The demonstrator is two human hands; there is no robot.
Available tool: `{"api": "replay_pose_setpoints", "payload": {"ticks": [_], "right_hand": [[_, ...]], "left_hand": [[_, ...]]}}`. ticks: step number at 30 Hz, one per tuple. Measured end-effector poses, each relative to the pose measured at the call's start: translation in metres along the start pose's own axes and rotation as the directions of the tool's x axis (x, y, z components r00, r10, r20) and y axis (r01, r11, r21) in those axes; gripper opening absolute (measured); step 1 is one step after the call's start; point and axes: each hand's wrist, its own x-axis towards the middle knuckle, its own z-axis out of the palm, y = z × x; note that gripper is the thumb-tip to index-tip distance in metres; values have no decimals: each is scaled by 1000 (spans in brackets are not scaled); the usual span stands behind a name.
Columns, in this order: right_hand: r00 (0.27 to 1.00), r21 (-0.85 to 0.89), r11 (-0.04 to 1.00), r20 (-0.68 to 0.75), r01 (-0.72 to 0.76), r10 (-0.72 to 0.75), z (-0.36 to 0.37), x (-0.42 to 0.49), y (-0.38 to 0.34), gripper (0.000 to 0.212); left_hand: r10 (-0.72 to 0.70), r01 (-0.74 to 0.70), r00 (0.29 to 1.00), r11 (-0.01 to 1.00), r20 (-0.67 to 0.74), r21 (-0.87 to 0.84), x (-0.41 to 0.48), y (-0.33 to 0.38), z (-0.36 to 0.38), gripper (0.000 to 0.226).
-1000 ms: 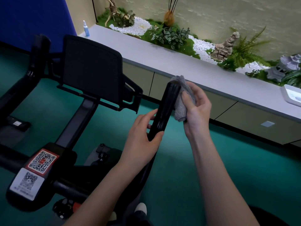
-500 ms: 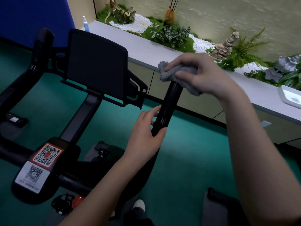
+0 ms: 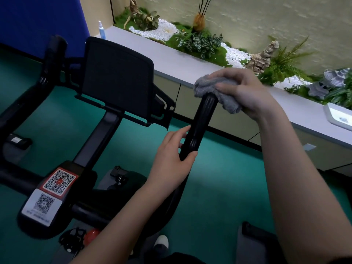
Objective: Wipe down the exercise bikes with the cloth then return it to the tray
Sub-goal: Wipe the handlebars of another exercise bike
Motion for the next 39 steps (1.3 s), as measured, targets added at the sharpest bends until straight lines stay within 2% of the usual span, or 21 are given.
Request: {"api": "replay_pose_setpoints", "payload": {"ticks": [2, 4, 6, 9, 13, 15, 19, 23, 26, 28, 31, 34, 37, 39], "right_hand": [[984, -140, 978, -58, 157, -166, 6, -8, -8, 29], [978, -349, 917, -12, 192, -210, 12, -8, -21, 25], [989, -510, 848, 41, 142, -140, 17, -1, -33, 20], [983, -659, 748, 175, 78, 52, 18, 15, -52, 15], [901, -784, 615, 322, 81, 292, 26, 39, -68, 13], [847, -806, 583, 377, 100, 375, 36, 46, -70, 13], [778, -827, 525, 461, 201, 427, 56, 44, -64, 17], [762, -782, 574, 519, 241, 387, 57, 36, -64, 23], [812, -735, 635, 509, 238, 286, 48, 34, -69, 21], [840, -738, 622, 491, 260, 231, 48, 31, -66, 20], [828, -743, 600, 513, 296, 226, 54, 17, -58, 22], [833, -721, 621, 519, 307, 190, 50, 9, -58, 17], [916, -671, 694, 399, 261, 42, 31, 14, -62, 21], [965, -636, 735, 244, 235, -97, 20, 20, -60, 23]], "left_hand": [[-3, 3, 1000, 1000, -4, -5, 0, 0, 0, 56], [-6, 6, 1000, 1000, -14, -9, 0, 1, 1, 56], [-16, 16, 1000, 1000, -22, -26, 0, 2, 1, 56], [-28, 27, 999, 999, -27, -37, -1, 2, 0, 56], [-34, 33, 999, 998, -19, -55, -1, 3, -1, 56], [-42, 41, 999, 997, -15, -67, -2, 3, -1, 56], [-57, 56, 998, 995, -12, -78, -2, 5, -4, 54], [-78, 76, 997, 992, -17, -102, -5, 5, -6, 48], [-92, 89, 996, 989, -15, -116, -6, 5, -7, 47], [-94, 92, 995, 989, -15, -114, -6, 6, -7, 47], [-97, 94, 995, 989, -18, -118, -5, 6, -7, 47], [-92, 89, 996, 990, -17, -110, -4, 5, -7, 48], [-85, 82, 996, 990, -15, -111, -4, 4, -7, 47], [-82, 80, 997, 991, -15, -110, -4, 4, -7, 47]]}}
